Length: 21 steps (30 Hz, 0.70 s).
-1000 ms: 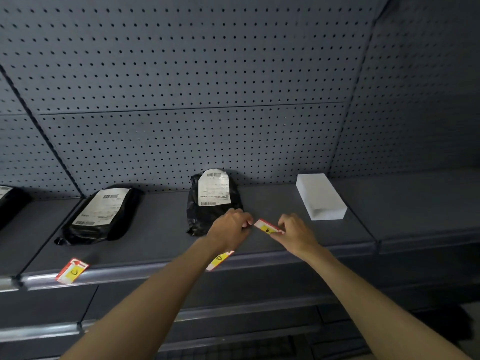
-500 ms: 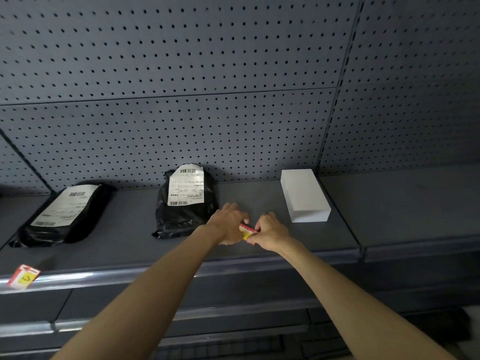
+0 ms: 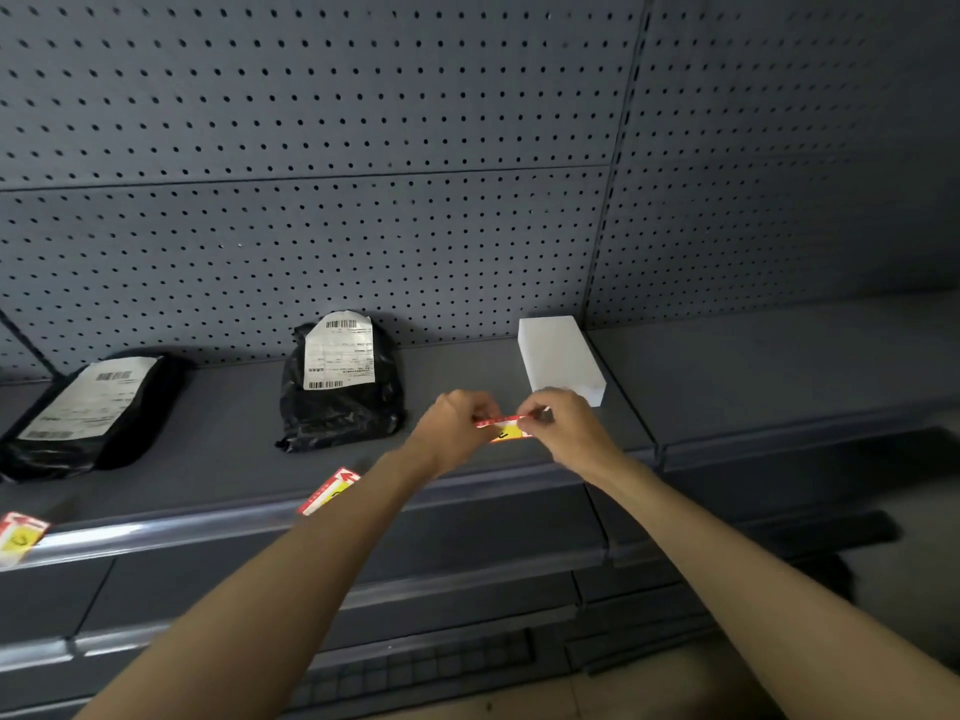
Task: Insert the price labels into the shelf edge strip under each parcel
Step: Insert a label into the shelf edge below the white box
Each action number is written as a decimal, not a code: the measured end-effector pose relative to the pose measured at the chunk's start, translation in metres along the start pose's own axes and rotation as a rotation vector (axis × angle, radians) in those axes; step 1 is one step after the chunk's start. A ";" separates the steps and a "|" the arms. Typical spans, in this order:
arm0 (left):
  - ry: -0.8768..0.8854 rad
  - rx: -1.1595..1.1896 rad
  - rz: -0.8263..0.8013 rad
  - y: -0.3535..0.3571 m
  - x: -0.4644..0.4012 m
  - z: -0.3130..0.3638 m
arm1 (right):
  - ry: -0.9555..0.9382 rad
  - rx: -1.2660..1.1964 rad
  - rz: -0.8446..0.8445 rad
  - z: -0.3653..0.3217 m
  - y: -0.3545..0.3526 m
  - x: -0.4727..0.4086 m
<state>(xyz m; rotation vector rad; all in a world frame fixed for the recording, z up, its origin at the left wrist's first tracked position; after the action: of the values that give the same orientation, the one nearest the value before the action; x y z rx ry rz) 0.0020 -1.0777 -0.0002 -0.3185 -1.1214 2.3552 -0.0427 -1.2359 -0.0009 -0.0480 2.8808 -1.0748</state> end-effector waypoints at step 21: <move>-0.031 -0.547 0.135 0.118 0.019 0.061 | -0.059 0.199 0.064 0.090 -0.072 0.057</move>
<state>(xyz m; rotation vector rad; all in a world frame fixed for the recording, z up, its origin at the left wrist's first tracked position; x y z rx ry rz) -0.0799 -1.1698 -0.0527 -0.5623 -1.8020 2.1275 -0.0929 -1.3520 -0.0243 0.0216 2.6893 -1.3177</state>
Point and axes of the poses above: each hand's wrist, its own x-axis away from the middle knuckle, its own y-axis out of the palm, z = x × y, the point moved 3 cm from there along -x, towards the middle knuckle, and after that the axes turned 7 degrees about -z, right-handed, at the moved point
